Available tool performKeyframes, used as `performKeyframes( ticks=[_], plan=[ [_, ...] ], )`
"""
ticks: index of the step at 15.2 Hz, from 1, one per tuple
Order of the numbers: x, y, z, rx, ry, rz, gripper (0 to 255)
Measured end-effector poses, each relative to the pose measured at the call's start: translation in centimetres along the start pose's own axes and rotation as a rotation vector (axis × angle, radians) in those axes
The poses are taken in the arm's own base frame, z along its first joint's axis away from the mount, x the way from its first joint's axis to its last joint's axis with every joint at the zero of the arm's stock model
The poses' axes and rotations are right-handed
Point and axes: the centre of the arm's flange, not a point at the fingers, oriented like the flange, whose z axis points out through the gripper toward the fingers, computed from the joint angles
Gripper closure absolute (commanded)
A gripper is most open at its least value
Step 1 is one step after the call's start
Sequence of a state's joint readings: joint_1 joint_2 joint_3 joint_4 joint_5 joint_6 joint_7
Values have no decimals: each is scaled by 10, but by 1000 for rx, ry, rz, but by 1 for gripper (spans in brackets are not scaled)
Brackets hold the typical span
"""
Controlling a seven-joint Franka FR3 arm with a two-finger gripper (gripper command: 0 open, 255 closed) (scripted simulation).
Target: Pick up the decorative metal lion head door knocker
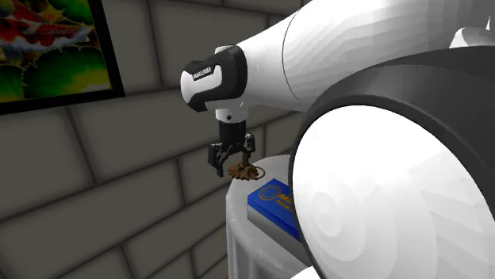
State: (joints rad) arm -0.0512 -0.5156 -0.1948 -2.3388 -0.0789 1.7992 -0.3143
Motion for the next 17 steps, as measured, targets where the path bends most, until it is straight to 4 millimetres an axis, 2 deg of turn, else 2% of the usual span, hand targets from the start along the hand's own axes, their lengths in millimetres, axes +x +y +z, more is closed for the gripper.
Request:
performKeyframes(
  ticks=[2,12,17],
  plan=[
    [7,23,11,1,-2,-3,0],
    [76,133,54,5,-8,-20,0],
    [104,187,74,8,-13,-28,0]
  ],
)
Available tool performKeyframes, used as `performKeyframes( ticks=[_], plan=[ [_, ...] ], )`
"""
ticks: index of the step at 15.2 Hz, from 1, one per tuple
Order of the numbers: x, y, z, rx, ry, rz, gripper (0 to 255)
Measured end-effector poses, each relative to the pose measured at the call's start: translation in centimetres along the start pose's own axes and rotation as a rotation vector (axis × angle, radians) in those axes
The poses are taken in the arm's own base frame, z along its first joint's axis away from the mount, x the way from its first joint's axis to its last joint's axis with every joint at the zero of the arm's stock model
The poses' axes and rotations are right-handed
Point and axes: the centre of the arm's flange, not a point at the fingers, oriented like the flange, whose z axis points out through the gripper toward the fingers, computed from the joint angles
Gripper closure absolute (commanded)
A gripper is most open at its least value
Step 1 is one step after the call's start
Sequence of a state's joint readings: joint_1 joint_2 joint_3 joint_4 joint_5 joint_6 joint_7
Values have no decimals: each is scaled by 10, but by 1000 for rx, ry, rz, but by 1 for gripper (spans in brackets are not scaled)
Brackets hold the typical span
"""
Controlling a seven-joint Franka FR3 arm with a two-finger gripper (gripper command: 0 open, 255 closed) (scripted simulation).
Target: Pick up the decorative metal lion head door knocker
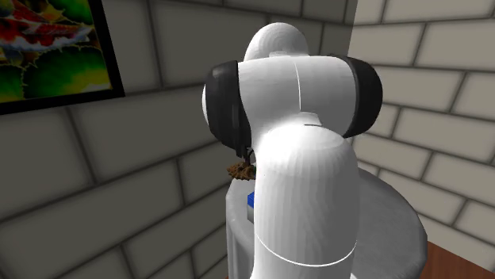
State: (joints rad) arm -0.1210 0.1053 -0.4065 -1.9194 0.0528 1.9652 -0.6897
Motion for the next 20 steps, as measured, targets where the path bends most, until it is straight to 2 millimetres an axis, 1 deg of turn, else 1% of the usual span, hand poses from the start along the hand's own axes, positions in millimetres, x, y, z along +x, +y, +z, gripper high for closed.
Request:
performKeyframes(
  ticks=[4,5,7,13,14,20],
  plan=[
    [24,43,18,1,-3,-7,0],
    [28,51,20,2,-3,-8,0],
    [33,56,31,2,-4,-10,0],
    [35,59,62,3,-4,-11,0],
    [35,59,64,3,-4,-11,255],
    [35,59,65,2,-4,-11,255]
  ],
)
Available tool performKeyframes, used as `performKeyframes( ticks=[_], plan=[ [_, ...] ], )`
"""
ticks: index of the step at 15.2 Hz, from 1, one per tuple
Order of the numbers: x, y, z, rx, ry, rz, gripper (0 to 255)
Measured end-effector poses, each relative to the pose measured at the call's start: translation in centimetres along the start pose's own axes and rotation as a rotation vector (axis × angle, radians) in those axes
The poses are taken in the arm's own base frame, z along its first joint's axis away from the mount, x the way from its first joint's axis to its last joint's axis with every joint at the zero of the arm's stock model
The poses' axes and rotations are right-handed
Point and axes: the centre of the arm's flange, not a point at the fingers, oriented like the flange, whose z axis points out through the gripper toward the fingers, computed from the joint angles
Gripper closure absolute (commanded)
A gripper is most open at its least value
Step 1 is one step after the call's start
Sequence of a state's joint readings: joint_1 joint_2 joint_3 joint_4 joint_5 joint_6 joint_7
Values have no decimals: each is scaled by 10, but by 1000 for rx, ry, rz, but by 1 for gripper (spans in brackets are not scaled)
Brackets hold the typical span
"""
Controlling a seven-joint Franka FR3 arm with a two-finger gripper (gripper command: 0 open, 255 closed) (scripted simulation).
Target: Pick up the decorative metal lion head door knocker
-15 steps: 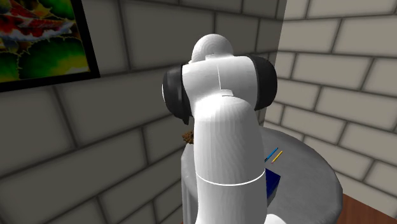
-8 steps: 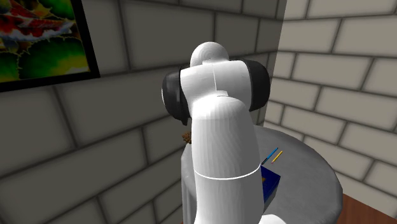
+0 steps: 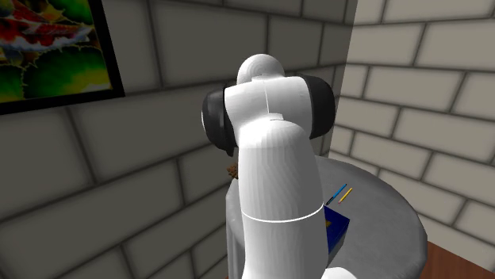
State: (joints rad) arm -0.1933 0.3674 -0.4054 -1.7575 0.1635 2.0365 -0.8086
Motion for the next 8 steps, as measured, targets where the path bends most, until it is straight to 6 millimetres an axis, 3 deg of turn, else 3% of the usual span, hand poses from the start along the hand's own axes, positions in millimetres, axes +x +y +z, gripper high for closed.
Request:
performKeyframes(
  ticks=[4,8],
  plan=[
    [0,0,0,0,0,0,255],
    [0,0,-16,0,0,0,255]
  ],
)
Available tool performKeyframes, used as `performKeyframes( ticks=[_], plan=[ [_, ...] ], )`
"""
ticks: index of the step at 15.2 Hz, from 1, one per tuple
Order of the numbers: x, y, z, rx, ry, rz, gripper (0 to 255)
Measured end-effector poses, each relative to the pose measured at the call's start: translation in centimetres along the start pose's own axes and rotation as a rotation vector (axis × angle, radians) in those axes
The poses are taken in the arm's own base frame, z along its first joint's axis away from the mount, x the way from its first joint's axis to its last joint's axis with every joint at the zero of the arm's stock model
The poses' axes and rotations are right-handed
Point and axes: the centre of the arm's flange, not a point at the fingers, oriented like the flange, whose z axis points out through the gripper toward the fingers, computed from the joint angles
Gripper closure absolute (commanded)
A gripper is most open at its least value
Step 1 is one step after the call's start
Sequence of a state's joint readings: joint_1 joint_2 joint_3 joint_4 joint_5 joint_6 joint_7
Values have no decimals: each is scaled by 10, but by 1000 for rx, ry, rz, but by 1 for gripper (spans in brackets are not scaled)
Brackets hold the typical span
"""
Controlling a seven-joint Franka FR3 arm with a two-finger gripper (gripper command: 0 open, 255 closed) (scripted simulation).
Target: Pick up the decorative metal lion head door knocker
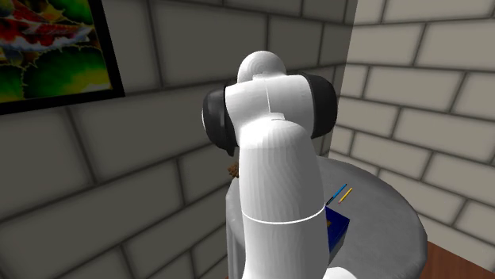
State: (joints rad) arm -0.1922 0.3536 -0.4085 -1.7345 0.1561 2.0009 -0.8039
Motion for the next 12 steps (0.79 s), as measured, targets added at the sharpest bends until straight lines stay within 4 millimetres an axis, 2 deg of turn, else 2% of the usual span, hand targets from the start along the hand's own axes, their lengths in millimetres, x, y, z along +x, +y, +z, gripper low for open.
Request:
performKeyframes(
  ticks=[12],
  plan=[
    [-3,-3,-60,0,0,0,255]
  ],
)
